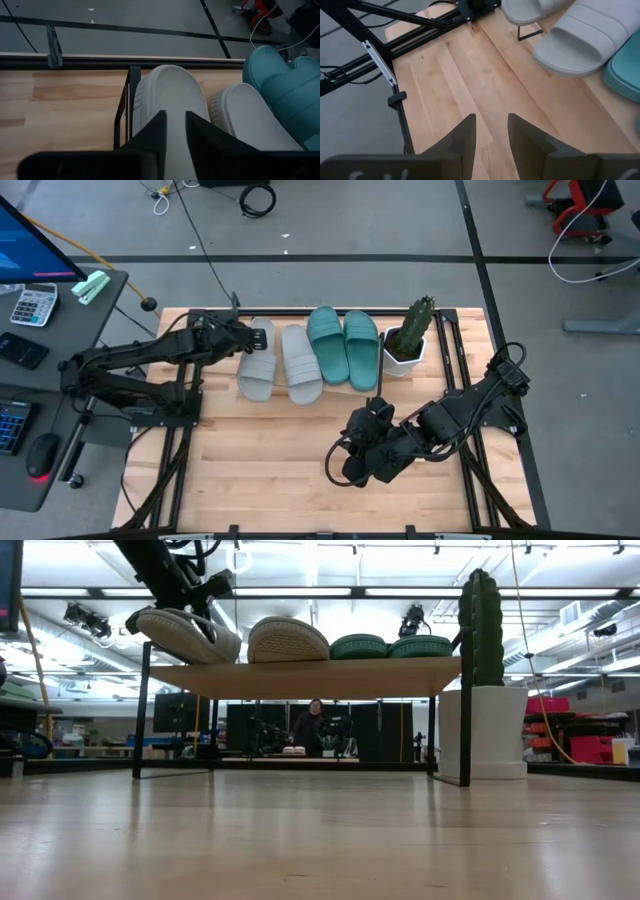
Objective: Pick and place slides into the shelf
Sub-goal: Put the gray slide on the shelf
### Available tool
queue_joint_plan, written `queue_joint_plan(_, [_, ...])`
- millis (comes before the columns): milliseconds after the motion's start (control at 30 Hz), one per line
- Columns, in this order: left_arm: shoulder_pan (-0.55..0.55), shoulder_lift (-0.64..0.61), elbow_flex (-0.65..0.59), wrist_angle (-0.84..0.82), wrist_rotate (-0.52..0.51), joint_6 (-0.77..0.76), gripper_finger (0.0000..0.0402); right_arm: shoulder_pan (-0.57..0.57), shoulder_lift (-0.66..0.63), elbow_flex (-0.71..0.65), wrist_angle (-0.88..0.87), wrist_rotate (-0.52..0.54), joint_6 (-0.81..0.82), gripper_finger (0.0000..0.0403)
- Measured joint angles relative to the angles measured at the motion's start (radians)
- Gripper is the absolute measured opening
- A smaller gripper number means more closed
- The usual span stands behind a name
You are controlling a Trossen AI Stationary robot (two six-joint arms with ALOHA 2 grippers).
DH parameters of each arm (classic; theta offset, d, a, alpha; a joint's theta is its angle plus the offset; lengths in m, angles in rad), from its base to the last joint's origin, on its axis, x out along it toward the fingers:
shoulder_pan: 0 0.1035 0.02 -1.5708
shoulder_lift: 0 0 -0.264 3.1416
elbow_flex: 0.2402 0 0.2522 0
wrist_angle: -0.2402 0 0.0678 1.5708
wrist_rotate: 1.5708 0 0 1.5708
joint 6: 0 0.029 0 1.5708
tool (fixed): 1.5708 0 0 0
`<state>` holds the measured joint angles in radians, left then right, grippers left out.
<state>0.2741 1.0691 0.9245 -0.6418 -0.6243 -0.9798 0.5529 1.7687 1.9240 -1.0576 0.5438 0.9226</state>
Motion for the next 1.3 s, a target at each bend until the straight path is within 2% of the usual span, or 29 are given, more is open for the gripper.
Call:
queue_joint_plan(333, [-0.001,-0.028,0.0,-0.02,-0.039,0.061,0.0006,0.0,0.0,0.0,0.0,0.002,-0.008,0.0119])
queue_joint_plan(633, [0.015,-0.037,0.0,-0.21,-0.043,-0.001,0.0005,0.0,0.0,0.0,-0.001,0.027,-0.018,0.0119])
queue_joint_plan(767, [0.015,-0.037,0.0,-0.184,-0.004,0.004,0.0008,-0.001,0.0,0.0,-0.001,0.03,-0.027,0.0119])
queue_joint_plan(1300, [0.016,0.029,0.001,-0.101,0.044,0.036,0.0007,-0.001,0.0,0.0,0.0,0.035,-0.026,0.0119])
